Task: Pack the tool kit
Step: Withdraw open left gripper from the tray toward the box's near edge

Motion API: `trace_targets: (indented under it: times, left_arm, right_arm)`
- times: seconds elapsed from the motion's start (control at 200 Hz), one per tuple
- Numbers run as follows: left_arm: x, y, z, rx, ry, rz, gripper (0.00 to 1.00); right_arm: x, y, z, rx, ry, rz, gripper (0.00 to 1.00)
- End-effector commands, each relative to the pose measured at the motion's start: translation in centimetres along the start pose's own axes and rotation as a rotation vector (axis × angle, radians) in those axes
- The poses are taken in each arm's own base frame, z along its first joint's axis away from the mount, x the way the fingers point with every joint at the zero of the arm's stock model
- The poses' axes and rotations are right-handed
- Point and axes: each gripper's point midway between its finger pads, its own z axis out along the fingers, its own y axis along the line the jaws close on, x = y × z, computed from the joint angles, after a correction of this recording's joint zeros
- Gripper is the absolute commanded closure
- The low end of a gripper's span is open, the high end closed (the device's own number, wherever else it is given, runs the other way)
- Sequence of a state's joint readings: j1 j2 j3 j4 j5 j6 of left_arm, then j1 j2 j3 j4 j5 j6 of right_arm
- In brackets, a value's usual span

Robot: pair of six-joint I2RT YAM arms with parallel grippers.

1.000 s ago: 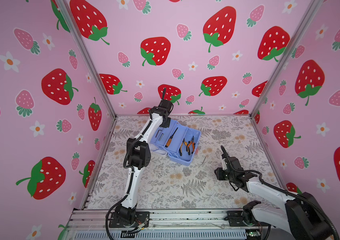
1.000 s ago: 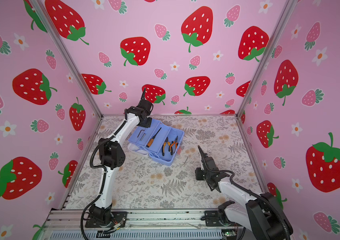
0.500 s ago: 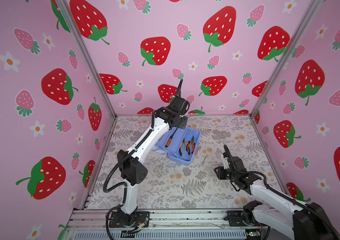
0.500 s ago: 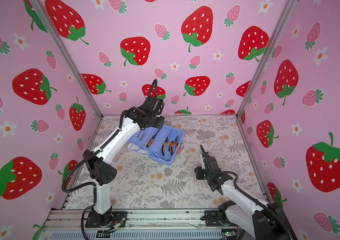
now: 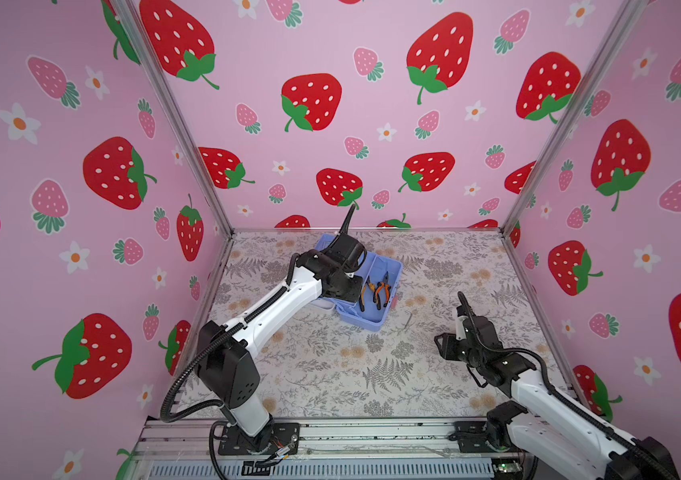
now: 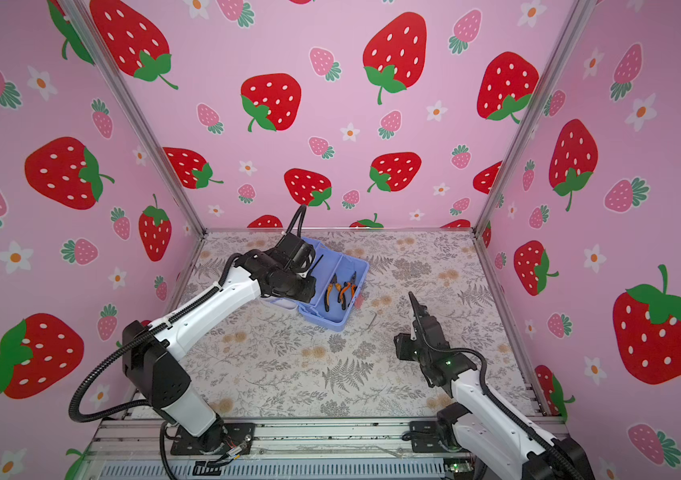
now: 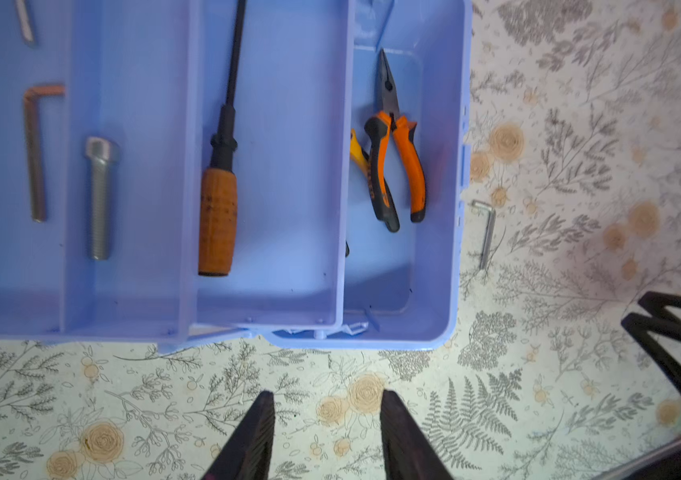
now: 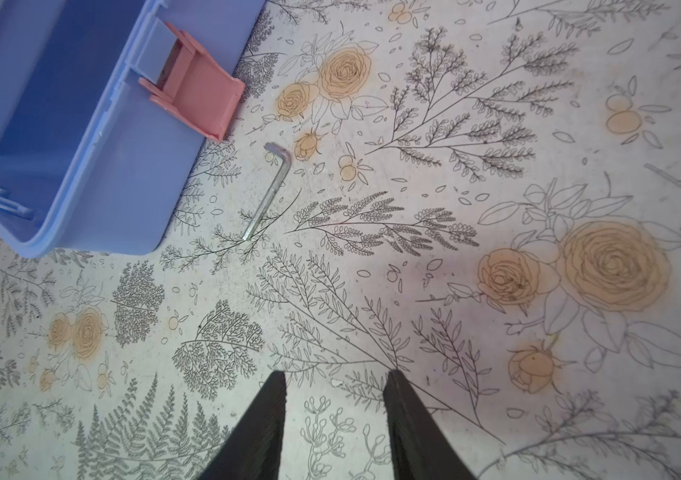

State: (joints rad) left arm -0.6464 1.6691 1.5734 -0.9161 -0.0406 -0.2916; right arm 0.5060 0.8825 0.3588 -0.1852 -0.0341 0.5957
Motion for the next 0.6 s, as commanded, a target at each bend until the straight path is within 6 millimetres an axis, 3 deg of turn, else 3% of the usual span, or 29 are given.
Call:
trace_targets:
  times: [0.0,0.16,0.425,0.595]
  left_arm:
    - [-0.7,-2.4,-1.3,0.052,-0.058,0.06,0.55]
    - [-0.2,-4.0,-1.7,0.122,-0.032,0.052,0.56]
    - [1.1,-7.6,-1.9,0.27,0.036,0.028,0.56]
    - [1.8,-7.9,-0.6,0.25,0.074,0.036,0.56]
  right_arm:
    - [0.8,-0.5,0.9,0.024,0.046,0.074,0.59]
    - [1.2,0.1,2.1,0.0,0.085,0.103,0.63]
    - [-0.6,-0.3,3.1,0.073,0.092,0.075,0.54]
    - [-0.8,-0.5,4.4,0.109,0.137,0.03,0.53]
